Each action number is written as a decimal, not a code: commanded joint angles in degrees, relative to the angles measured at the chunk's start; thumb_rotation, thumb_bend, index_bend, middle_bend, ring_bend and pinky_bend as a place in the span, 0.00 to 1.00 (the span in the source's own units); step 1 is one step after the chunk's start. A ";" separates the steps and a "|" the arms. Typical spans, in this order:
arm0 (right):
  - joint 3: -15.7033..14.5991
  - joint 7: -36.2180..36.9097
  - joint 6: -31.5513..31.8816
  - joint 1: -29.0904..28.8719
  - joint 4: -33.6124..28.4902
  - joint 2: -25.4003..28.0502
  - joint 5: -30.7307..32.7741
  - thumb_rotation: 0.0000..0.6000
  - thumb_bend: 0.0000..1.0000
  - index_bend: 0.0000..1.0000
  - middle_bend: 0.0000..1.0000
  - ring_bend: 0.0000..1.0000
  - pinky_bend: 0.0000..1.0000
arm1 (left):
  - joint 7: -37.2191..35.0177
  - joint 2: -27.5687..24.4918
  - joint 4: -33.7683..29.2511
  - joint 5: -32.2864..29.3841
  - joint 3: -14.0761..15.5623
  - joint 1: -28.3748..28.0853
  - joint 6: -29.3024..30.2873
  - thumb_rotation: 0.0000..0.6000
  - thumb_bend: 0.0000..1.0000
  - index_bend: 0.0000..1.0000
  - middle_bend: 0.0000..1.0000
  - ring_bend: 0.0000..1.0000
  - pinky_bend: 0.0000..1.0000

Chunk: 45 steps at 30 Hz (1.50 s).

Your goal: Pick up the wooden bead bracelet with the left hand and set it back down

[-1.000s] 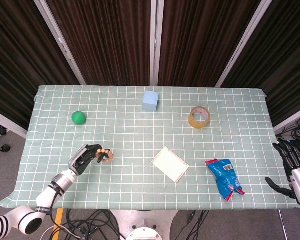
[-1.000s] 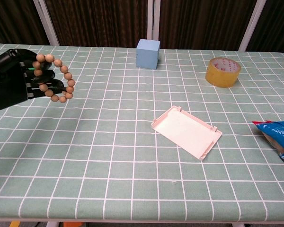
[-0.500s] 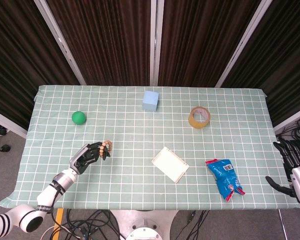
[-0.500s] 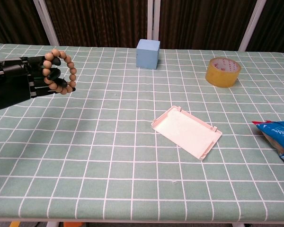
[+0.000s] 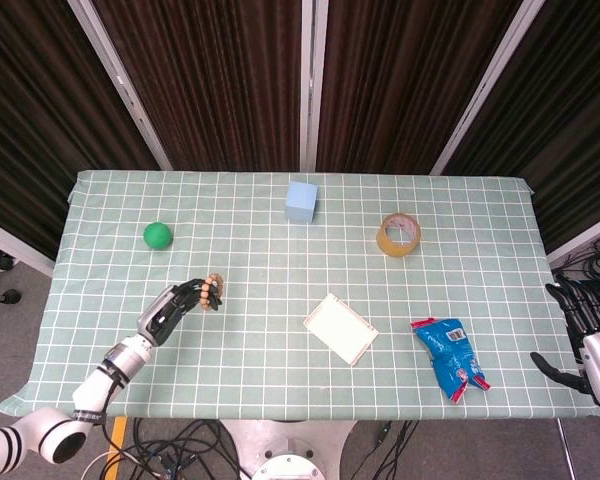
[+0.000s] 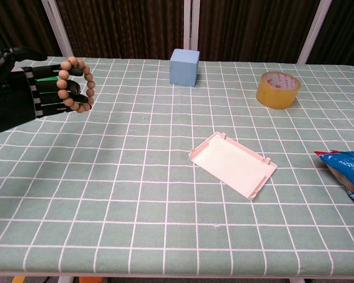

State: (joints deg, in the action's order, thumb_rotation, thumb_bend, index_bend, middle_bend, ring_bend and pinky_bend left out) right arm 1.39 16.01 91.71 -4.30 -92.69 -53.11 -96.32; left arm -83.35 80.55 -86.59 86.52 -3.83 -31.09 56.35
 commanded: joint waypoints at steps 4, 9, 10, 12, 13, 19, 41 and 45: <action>-0.07 -0.05 -0.19 -0.13 -0.03 -0.05 -0.18 1.00 0.10 0.00 0.00 0.00 0.00 | 15.69 1.62 3.52 0.01 0.42 0.09 1.91 0.24 0.31 0.38 0.49 0.33 0.19; -0.19 0.12 -0.81 -0.43 0.19 -0.35 -0.24 1.00 0.10 0.00 0.00 0.00 0.00 | 36.68 3.63 6.78 -1.20 0.60 0.28 3.26 0.26 0.30 0.39 0.49 0.33 0.19; -0.22 0.22 -0.94 -0.51 0.30 -0.46 -0.26 1.00 0.10 0.00 0.00 0.00 0.00 | 42.70 4.35 7.64 -1.19 0.65 0.42 4.17 0.26 0.30 0.39 0.49 0.32 0.19; -0.26 0.41 -1.17 -0.63 0.54 -0.67 -0.24 1.00 0.10 0.00 0.00 0.00 0.00 | 51.14 5.24 8.22 -1.27 0.79 0.62 5.22 0.28 0.30 0.39 0.48 0.29 0.18; -0.27 0.49 -1.28 -0.69 0.64 -0.75 -0.23 1.00 0.10 0.00 0.00 0.00 0.00 | 54.23 5.48 8.32 -1.31 0.91 0.62 5.36 0.30 0.30 0.39 0.47 0.28 0.18; -0.35 0.99 -1.80 -0.89 1.38 -1.09 0.07 1.00 0.10 0.00 0.00 0.00 0.00 | 73.99 5.47 7.59 -2.64 1.43 0.70 5.67 0.36 0.19 0.29 0.25 0.08 0.13; -1.80 9.86 -5.79 -2.00 8.44 -3.45 1.52 1.00 0.11 0.00 0.00 0.00 0.00 | 81.41 -12.96 -0.35 -8.26 3.55 23.60 32.19 1.00 0.13 0.27 0.26 0.07 0.09; -2.03 10.10 -4.85 -1.74 8.78 -4.19 0.81 1.00 0.11 0.00 0.00 0.00 0.00 | 83.29 -13.96 -3.18 -5.65 5.93 28.02 37.44 1.00 0.13 0.27 0.26 0.07 0.08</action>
State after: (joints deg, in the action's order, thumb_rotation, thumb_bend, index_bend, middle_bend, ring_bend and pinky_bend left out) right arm -0.57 26.05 86.76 -6.09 -83.96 -57.21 -95.41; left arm -1.34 67.80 -87.89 79.19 0.28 -5.58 91.17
